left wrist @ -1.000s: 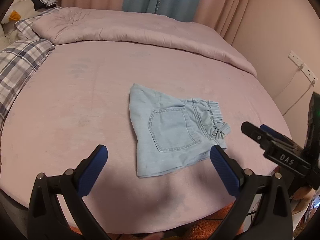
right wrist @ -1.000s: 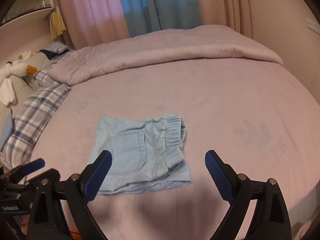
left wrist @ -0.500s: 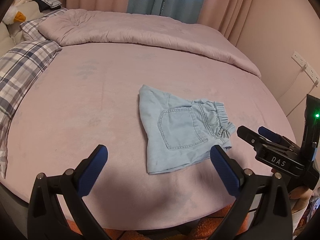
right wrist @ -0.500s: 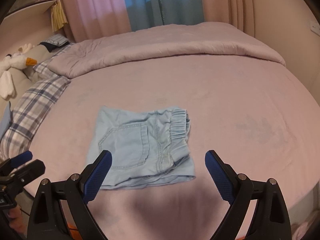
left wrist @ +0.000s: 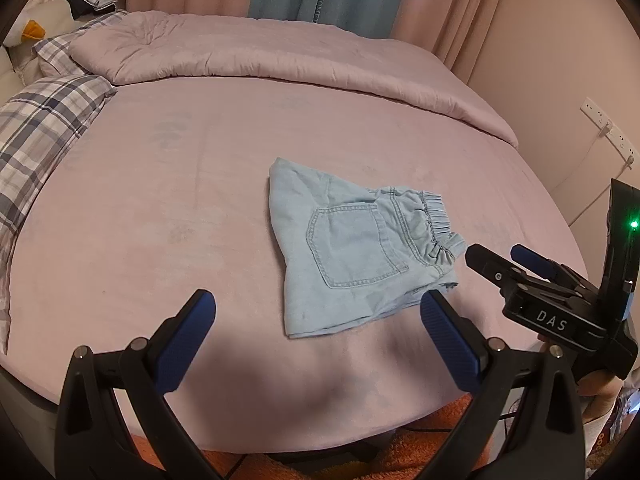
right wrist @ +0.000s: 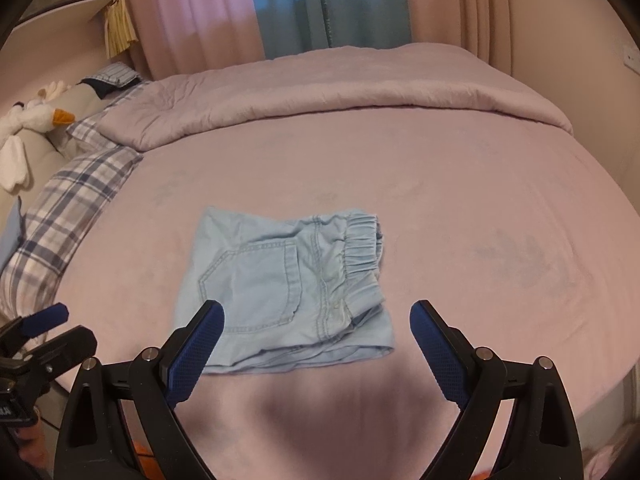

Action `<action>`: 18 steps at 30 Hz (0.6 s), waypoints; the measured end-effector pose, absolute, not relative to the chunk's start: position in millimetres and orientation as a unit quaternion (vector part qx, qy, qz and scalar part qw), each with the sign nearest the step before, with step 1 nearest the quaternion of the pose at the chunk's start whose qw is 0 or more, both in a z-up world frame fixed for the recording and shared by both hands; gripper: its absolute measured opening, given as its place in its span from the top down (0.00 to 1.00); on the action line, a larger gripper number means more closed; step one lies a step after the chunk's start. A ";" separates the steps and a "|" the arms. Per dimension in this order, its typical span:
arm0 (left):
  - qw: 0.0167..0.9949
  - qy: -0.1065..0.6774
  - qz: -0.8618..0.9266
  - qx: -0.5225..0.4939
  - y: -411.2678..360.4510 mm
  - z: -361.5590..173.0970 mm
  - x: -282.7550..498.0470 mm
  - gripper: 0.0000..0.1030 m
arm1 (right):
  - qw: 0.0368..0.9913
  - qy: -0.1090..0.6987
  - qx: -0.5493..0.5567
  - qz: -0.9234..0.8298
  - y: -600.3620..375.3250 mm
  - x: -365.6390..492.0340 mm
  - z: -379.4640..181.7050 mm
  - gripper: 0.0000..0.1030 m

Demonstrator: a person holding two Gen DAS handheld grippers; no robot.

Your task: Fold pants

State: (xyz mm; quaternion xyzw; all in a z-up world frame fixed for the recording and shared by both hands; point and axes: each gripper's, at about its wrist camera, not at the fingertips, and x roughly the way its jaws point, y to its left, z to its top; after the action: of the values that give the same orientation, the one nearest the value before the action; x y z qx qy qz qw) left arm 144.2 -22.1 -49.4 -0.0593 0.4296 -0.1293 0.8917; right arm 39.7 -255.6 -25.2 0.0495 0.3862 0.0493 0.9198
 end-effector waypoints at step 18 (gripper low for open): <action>0.891 0.431 -0.137 -0.042 -30.4 -49.8 136.2 0.01 | 0.921 0.385 0.046 0.040 -256.8 35.6 -25.0 0.09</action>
State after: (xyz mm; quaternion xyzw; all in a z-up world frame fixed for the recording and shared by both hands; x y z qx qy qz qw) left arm 136.2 -30.4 -49.8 -0.0417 0.4312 -0.1365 0.8909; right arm 35.6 -256.8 -25.0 0.0462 0.3847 0.0397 0.9210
